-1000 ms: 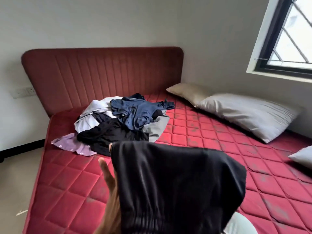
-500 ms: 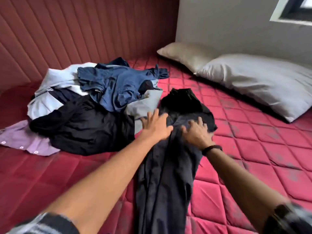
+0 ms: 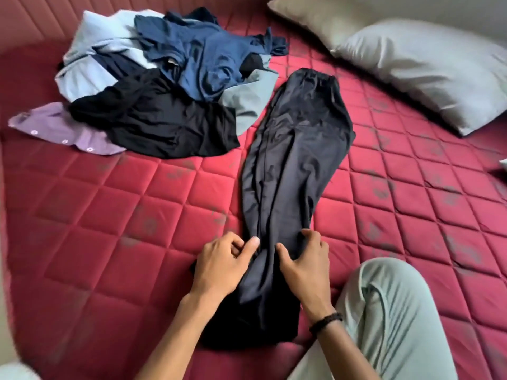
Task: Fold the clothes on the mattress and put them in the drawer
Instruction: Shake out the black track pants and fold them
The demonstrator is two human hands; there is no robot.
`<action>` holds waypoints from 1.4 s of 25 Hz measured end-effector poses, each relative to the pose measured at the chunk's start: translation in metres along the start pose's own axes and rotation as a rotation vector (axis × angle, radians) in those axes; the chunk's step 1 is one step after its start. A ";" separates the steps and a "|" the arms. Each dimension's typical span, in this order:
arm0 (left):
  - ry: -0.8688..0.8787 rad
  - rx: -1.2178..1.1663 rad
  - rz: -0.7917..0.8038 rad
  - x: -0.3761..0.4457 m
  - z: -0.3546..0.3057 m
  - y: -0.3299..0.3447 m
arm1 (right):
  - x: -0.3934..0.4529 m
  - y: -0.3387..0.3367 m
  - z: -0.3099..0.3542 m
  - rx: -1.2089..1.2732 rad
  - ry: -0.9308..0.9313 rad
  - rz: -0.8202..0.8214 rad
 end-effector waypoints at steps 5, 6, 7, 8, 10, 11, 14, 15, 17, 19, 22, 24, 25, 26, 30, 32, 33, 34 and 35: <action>-0.057 -0.230 0.542 -0.086 0.001 0.004 | -0.071 0.036 -0.044 0.418 0.445 0.388; -0.070 -0.368 0.546 -0.095 -0.006 -0.009 | -0.084 0.045 -0.034 0.593 0.522 0.502; -0.130 -0.520 0.467 -0.098 -0.010 -0.033 | -0.092 0.048 -0.016 0.737 0.512 0.605; -0.220 -0.620 0.352 -0.102 0.006 -0.059 | -0.098 0.045 0.000 0.825 0.473 0.681; -0.316 -0.654 0.350 -0.118 0.038 -0.090 | -0.112 0.039 0.015 0.810 0.364 0.768; -0.348 -0.545 0.492 -0.135 0.057 -0.094 | -0.118 0.042 0.003 0.667 0.329 0.746; -0.397 0.002 0.796 -0.175 0.125 -0.089 | -0.119 0.030 -0.029 0.169 0.143 0.484; -0.368 0.139 0.640 -0.160 0.135 -0.098 | -0.104 0.026 -0.015 0.133 0.016 0.400; -0.242 0.224 0.142 -0.125 0.122 -0.127 | -0.069 0.020 0.046 0.117 -0.226 0.312; -0.086 0.206 -0.127 -0.093 0.082 -0.129 | -0.028 0.032 0.119 -0.087 -0.451 0.238; -0.115 0.197 -0.073 -0.060 0.045 -0.088 | 0.040 0.084 0.191 -0.497 -0.676 0.236; -0.165 0.281 0.006 -0.056 0.043 -0.066 | 0.075 0.118 0.201 -0.832 -0.733 0.253; -0.192 0.275 0.023 -0.058 0.049 -0.060 | 0.087 0.130 0.199 -0.984 -0.744 0.270; -0.214 0.234 0.013 -0.062 0.058 -0.058 | 0.094 0.139 0.198 -1.079 -0.761 0.280; -0.208 -0.129 -0.167 -0.075 0.082 -0.081 | 0.098 0.135 0.219 -1.051 -0.809 0.213; -0.290 -0.255 -0.233 -0.082 0.102 -0.096 | 0.100 0.124 0.246 -0.884 -0.805 0.099; -0.322 -0.233 -0.204 -0.085 0.111 -0.098 | 0.101 0.119 0.256 -0.776 -0.779 0.071; -0.354 -0.172 -0.115 -0.090 0.120 -0.095 | 0.102 0.117 0.260 -0.678 -0.740 0.081; -0.378 -0.118 0.000 -0.098 0.128 -0.089 | 0.097 0.116 0.257 -0.603 -0.705 0.120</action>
Point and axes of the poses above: each hand's wrist, its own x-axis towards the middle knuckle, its own y-axis out of the palm, z = x × y, the point moved 10 cm from there along x, towards the middle knuckle, and after that the axes turned 15 degrees about y, right-handed, at the moved point
